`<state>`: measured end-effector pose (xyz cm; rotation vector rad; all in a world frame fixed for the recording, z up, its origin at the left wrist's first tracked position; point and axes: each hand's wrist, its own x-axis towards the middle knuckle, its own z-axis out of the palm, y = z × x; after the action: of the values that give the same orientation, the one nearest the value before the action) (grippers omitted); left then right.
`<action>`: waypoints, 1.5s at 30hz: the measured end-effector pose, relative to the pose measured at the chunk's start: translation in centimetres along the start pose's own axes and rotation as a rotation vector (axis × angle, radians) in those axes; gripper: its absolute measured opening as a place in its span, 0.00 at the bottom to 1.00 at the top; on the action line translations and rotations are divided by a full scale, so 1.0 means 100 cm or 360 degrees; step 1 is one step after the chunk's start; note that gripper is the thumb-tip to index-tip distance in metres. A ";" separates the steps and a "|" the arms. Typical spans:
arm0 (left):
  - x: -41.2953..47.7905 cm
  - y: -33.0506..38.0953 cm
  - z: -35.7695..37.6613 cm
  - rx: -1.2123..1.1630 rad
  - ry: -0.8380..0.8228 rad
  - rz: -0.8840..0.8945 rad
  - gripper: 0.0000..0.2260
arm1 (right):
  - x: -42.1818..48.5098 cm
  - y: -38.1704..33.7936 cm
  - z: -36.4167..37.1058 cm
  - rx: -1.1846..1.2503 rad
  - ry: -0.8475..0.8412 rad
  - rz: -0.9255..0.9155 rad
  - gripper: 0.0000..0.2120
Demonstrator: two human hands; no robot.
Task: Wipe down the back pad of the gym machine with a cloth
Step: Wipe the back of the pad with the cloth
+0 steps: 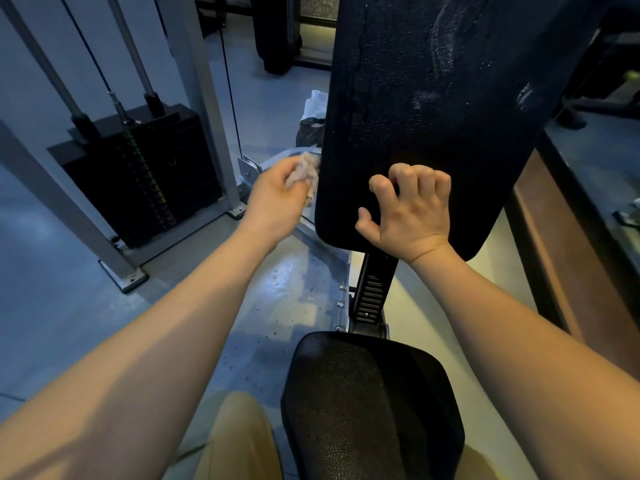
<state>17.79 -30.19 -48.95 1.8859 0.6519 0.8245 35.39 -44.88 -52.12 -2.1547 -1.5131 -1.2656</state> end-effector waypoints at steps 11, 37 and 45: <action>0.020 0.007 0.020 -0.0329 -0.0240 -0.0165 0.22 | 0.000 -0.002 0.000 -0.0006 -0.0009 0.0004 0.20; 0.048 0.030 0.044 0.0743 0.0214 0.1195 0.24 | 0.001 -0.001 0.002 0.0025 0.0085 -0.0035 0.21; 0.017 -0.014 0.022 0.1011 0.0044 0.1489 0.18 | 0.001 0.000 0.003 0.0038 0.0123 -0.0035 0.20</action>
<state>20.40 -29.53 -50.50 2.8208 -0.0281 1.3185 35.55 -44.56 -52.23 -2.0554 -1.5172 -1.3148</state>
